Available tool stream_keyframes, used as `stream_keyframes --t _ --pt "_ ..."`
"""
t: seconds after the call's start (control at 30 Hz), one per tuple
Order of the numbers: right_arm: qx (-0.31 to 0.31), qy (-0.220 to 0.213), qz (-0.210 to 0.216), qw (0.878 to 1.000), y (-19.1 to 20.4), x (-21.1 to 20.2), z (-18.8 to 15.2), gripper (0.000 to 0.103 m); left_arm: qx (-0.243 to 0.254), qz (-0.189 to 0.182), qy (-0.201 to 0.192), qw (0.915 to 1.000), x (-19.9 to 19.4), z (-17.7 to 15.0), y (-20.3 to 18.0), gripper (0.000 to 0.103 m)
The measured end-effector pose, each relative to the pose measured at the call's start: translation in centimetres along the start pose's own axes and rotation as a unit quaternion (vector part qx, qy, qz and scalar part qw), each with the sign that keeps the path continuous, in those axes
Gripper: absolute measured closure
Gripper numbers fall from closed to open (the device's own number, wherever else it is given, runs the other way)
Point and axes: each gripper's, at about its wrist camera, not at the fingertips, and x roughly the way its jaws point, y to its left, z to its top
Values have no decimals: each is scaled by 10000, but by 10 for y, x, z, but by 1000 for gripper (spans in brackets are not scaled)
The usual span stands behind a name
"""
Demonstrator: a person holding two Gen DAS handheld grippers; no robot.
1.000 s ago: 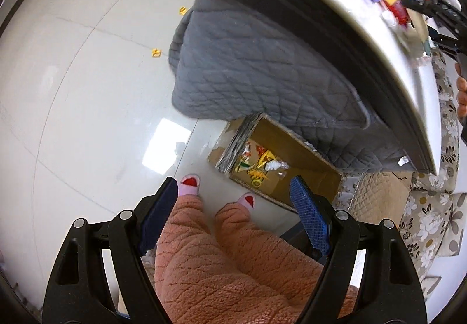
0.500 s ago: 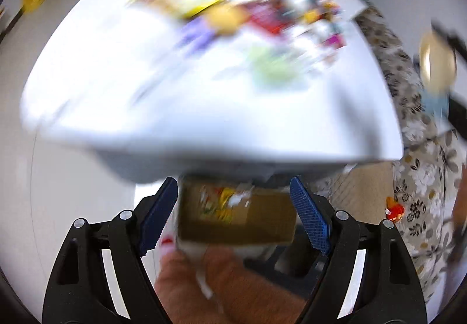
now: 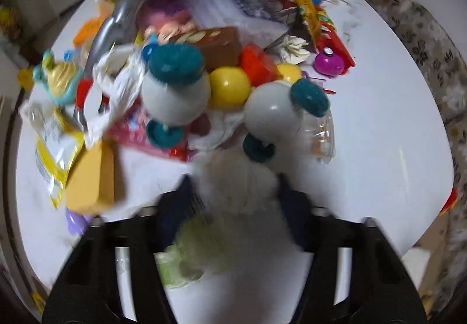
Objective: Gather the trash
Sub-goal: 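Grasp the cream ring toy with the right tool while the left tool grasps a white crumpled tissue, then lower both tools over the floor box and open them to drop ring and tissue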
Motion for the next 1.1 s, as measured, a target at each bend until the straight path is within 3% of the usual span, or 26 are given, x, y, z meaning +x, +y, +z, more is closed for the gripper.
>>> stream_keyframes --t 0.17,0.23,0.37,0.5,0.6,0.8,0.93,1.1 --pt "-28 114 29 9999 -1 10 -2 41 -84 -455 -223 9987 -24 -7 20 61" --pt "-77 187 59 9998 2 16 -2 41 -239 -931 -449 9944 -45 -11 35 61" --pt "-174 356 115 9991 12 28 -4 41 -332 -1321 -915 9864 -96 -27 62 61" --pt "-454 524 85 9976 27 38 -9 41 -182 -1435 -1174 9825 -136 -57 77 61" --pt "-612 674 28 9958 35 44 -16 41 -111 -1502 -1111 9823 -150 -93 78 61" --pt "-796 1108 -201 9904 34 60 -44 41 -48 -1494 -399 9880 -119 -172 77 61" --pt "-845 1466 -583 9838 16 79 -71 41 -251 -1590 435 9860 -60 -223 67 61" --pt "-698 2006 -1193 9699 -34 123 -115 41 -768 -1608 1252 9760 33 -256 54 61"
